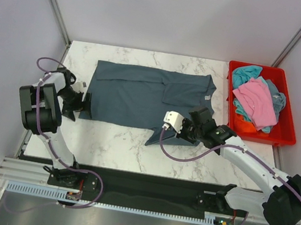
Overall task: Fold and stack the t-shirts
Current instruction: Fold the tshirt
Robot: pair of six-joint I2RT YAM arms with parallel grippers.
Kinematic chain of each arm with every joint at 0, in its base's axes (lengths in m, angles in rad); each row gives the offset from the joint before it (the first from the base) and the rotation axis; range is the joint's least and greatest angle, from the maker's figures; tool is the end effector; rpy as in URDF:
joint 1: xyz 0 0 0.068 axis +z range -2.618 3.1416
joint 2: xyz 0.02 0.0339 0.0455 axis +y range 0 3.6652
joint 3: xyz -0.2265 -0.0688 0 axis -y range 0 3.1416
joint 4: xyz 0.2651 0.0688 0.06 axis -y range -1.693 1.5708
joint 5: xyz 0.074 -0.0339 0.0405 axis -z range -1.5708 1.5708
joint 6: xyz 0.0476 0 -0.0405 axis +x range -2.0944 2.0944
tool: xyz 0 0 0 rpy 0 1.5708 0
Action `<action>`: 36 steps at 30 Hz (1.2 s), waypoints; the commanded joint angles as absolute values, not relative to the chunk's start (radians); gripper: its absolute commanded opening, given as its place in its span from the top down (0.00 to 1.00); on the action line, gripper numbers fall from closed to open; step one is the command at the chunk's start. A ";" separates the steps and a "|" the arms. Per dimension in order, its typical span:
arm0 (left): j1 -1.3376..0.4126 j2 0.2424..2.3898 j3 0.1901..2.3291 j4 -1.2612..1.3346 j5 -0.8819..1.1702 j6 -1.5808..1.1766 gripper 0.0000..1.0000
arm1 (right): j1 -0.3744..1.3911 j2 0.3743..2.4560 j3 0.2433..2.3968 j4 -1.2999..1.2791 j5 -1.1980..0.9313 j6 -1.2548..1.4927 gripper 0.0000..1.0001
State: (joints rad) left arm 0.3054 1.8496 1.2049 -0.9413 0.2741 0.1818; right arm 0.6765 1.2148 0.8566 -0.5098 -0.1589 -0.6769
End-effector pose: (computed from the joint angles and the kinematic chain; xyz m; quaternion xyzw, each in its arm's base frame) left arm 0.3171 0.0865 0.1001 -0.0622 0.9886 -0.1344 0.0256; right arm 0.2203 0.1865 0.1967 -0.6074 0.7126 0.0744 0.3431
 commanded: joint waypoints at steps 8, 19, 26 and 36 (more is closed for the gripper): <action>0.304 1.894 1.255 -0.916 0.279 0.201 0.24 | 0.673 1.236 0.862 -0.474 -0.167 -0.669 1.00; 0.305 1.925 1.279 -0.916 0.279 0.201 0.24 | 0.673 1.241 0.861 -0.472 -0.163 -0.669 1.00; 0.304 1.908 1.276 -0.916 0.279 0.201 0.24 | 0.673 1.243 0.865 -0.472 -0.160 -0.669 1.00; 0.298 1.792 1.403 -0.989 0.531 0.161 0.98 | 0.672 1.243 0.871 -0.472 -0.160 -0.670 1.00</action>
